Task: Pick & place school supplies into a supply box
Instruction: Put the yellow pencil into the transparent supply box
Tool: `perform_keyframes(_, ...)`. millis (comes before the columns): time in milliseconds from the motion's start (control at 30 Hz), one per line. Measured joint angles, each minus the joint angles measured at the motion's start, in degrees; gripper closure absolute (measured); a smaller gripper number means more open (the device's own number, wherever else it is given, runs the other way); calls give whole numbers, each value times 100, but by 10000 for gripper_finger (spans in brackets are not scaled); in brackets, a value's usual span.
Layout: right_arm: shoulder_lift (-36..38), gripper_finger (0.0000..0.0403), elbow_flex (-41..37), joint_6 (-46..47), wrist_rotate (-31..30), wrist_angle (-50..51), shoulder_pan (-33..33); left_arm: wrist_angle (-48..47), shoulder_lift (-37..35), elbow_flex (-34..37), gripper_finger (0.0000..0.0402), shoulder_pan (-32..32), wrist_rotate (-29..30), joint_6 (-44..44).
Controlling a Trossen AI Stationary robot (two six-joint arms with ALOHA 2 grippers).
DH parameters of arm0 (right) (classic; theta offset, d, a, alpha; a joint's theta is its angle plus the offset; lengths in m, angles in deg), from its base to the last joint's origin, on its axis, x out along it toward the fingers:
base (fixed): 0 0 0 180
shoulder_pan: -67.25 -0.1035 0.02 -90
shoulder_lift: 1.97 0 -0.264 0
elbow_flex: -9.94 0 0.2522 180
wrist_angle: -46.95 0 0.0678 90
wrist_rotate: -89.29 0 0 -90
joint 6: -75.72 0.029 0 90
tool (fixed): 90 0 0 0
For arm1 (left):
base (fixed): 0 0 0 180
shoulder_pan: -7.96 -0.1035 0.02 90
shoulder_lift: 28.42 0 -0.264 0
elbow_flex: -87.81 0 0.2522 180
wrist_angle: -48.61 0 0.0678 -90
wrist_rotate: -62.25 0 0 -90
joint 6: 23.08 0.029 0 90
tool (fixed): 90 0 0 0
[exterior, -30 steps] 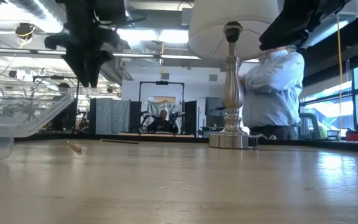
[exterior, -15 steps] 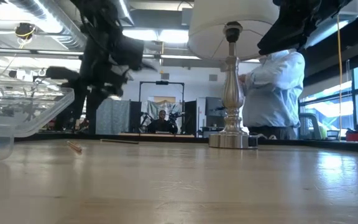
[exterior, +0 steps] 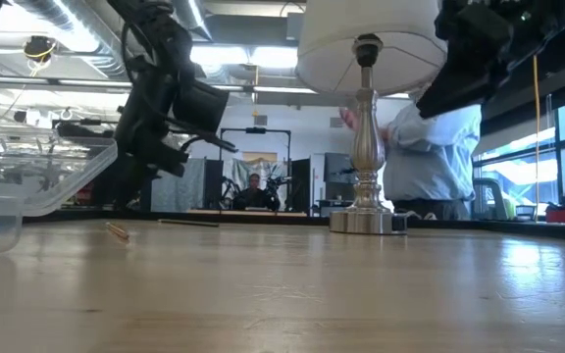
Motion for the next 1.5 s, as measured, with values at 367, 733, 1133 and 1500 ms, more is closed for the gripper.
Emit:
perform_keyframes(367, 0, 236, -168, -24, -136, -320, 2, 971, -12, 590, 268, 253, 142, 9)
perform_keyframes(733, 0, 236, -168, -23, -138, -348, 2, 1095, -22, 615, 297, 198, -127, -576)
perform_keyframes(1133, 0, 236, -168, -28, -144, -401, 2, 1379, -20, 626, 376, 84, -513, -2363)
perform_keyframes(1500, 4, 236, -168, -44, -149, -568, 2, 1774, -26, 622, 368, 91, -571, -2956)
